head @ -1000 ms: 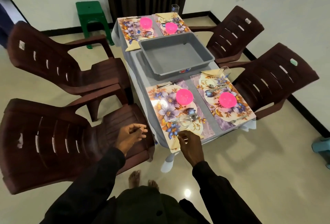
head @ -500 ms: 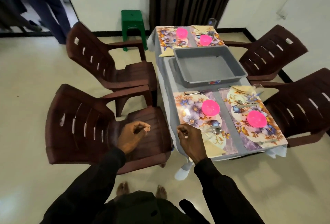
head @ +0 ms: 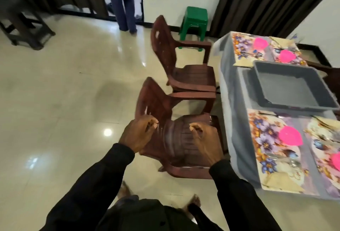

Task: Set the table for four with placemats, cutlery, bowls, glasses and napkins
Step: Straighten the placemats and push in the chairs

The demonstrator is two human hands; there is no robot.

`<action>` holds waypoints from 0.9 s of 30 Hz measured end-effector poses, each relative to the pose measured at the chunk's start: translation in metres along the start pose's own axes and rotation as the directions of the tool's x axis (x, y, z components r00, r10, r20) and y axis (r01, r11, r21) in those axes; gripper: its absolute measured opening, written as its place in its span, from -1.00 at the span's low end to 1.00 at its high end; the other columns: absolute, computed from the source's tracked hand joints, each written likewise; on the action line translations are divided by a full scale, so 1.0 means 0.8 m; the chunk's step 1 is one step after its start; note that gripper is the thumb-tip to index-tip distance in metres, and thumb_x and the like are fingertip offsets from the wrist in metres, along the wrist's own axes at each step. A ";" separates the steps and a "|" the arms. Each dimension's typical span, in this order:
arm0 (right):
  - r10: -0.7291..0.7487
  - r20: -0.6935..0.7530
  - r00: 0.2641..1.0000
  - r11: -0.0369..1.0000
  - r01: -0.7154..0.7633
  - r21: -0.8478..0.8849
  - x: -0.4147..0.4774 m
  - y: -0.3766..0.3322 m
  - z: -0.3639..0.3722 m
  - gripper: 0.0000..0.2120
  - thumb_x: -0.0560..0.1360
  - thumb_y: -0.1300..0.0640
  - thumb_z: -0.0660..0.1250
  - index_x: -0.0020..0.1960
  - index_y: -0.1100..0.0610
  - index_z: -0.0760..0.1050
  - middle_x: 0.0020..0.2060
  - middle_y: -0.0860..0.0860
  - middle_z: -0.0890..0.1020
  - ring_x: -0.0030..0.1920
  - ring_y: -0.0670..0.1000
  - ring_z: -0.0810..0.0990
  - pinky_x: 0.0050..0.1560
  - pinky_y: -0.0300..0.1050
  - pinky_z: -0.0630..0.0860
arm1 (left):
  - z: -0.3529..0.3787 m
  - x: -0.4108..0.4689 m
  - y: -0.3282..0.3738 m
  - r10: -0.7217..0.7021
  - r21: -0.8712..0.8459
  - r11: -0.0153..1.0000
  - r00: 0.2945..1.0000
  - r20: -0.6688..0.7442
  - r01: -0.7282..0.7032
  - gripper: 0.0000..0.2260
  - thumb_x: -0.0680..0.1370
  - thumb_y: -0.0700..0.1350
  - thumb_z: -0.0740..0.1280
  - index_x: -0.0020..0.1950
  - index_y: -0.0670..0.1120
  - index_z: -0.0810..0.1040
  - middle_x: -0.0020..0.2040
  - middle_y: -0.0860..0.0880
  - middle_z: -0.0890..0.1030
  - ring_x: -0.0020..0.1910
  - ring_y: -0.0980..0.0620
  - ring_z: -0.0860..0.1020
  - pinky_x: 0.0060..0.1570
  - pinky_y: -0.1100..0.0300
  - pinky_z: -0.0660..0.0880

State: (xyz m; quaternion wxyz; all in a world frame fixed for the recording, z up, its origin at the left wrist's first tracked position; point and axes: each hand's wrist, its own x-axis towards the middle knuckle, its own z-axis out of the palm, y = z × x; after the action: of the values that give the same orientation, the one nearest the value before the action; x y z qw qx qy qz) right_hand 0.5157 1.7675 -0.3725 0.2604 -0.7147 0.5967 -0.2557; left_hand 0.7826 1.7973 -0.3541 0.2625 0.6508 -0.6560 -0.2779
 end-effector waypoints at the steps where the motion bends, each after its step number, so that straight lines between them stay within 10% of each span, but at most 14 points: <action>1: -0.008 0.012 1.000 1.000 0.008 -0.001 0.008 -0.025 0.016 -0.88 0.61 0.11 0.38 0.10 0.08 0.65 -0.02 -0.04 0.69 -0.03 -0.12 0.64 0.09 -0.19 0.61 | -0.022 -0.002 -0.020 0.002 0.022 1.000 1.000 -0.011 -0.001 -0.91 0.64 -0.06 0.33 0.09 0.01 0.62 0.03 0.07 0.66 -0.02 0.08 0.62 0.01 0.11 0.56; 12: -0.070 0.063 0.996 0.991 0.077 -0.108 0.095 -0.194 0.150 -0.79 0.62 -0.06 0.31 0.09 0.03 0.62 -0.03 -0.07 0.66 -0.03 -0.10 0.60 0.06 -0.03 0.62 | -0.172 0.030 -0.179 -0.006 0.122 0.992 1.000 -0.002 0.006 -0.88 0.66 0.00 0.31 0.10 0.02 0.61 0.05 0.12 0.65 0.06 0.03 0.59 0.11 -0.01 0.50; 27: 0.176 -0.119 0.977 0.954 -0.199 -0.223 0.317 -0.218 0.213 -0.81 0.65 0.04 0.28 0.04 0.14 0.60 -0.06 0.08 0.67 -0.04 0.06 0.64 0.12 0.01 0.60 | -0.253 0.335 -0.263 0.210 0.302 0.915 0.956 0.206 -0.267 -0.78 0.68 0.05 0.27 0.16 -0.02 0.62 0.08 0.02 0.65 0.09 -0.03 0.58 0.11 0.02 0.46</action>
State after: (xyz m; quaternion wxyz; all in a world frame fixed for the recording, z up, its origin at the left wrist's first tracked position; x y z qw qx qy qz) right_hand 0.7959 1.5556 -0.3655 0.1679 -0.6670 0.6998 -0.1927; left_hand 1.0707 1.5248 -0.3644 0.1267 0.5741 -0.7874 -0.1855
